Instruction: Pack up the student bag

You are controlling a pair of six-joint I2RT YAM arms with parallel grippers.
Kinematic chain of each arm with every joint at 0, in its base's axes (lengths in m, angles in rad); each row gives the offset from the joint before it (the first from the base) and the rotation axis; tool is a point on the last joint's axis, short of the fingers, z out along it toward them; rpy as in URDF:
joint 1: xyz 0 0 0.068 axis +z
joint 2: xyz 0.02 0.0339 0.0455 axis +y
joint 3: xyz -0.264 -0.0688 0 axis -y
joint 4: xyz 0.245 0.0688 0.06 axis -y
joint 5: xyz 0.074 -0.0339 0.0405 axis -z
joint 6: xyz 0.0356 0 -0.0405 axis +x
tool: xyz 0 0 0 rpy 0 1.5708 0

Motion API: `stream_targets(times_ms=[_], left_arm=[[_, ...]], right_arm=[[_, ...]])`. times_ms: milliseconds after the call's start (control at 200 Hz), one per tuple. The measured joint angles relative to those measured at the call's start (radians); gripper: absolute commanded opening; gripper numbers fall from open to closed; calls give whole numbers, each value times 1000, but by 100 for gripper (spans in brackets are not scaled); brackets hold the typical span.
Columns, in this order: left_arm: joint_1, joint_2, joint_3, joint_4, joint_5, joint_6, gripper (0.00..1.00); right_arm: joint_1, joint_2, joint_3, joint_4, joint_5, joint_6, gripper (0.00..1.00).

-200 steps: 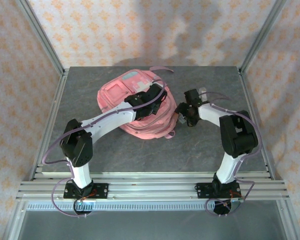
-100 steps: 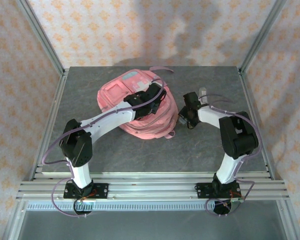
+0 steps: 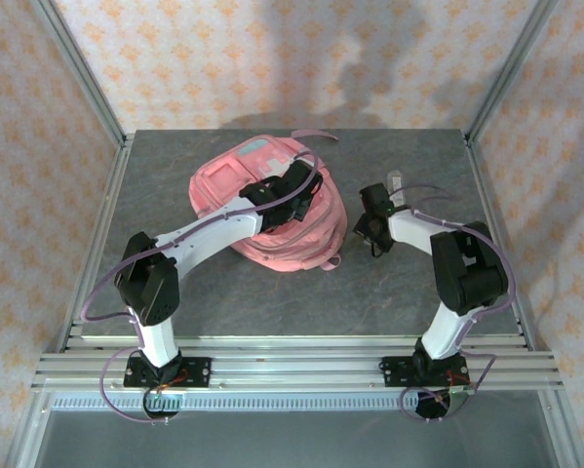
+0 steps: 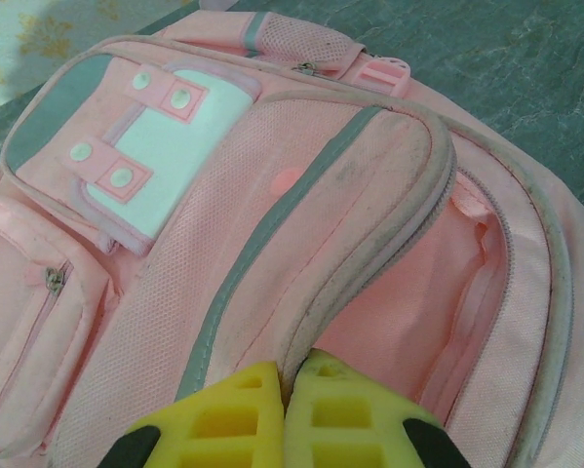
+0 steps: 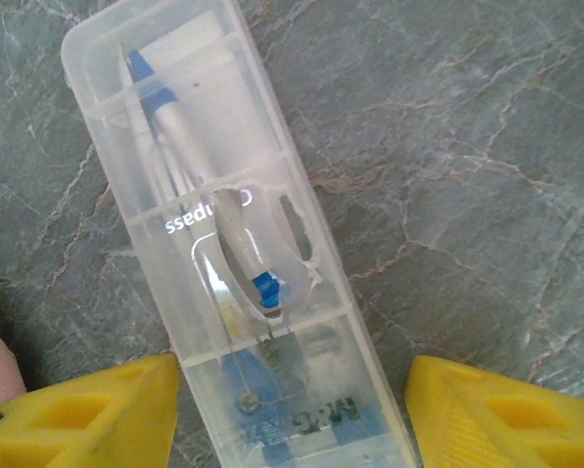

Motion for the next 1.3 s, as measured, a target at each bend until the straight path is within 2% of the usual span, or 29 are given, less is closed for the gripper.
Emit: stream_targets(times_ms=[35, 115, 195, 390, 646, 791, 961, 1066, 1166, 1296], left_arm=[[0, 0, 1, 0, 0, 0, 0], [0, 0, 8, -1, 0, 0, 0], [5, 0, 18, -3, -1, 0, 0], [22, 0, 46, -14, -4, 0, 0], [37, 0, 72, -27, -3, 0, 0], [38, 0, 73, -29, 0, 0, 0], [41, 0, 73, -29, 2, -1, 0], [46, 0, 73, -29, 7, -3, 0], [50, -1, 73, -28, 11, -8, 0], [50, -8, 71, -27, 23, -9, 0]], right_arm=[[0, 3, 4, -7, -3, -15, 57], [1, 4, 5, -23, 0, -42, 35], [-2, -6, 4, -29, 0, -62, 22], [-1, -94, -16, -40, -18, -90, 15], [25, -302, -56, -70, -129, -165, 13], [127, -423, -49, -37, -225, -215, 13], [217, -402, -17, 10, -347, -242, 14], [238, -348, 7, 23, -367, -245, 31], [239, -321, 19, 16, -336, -237, 49], [239, -330, 12, -27, -256, -212, 60]])
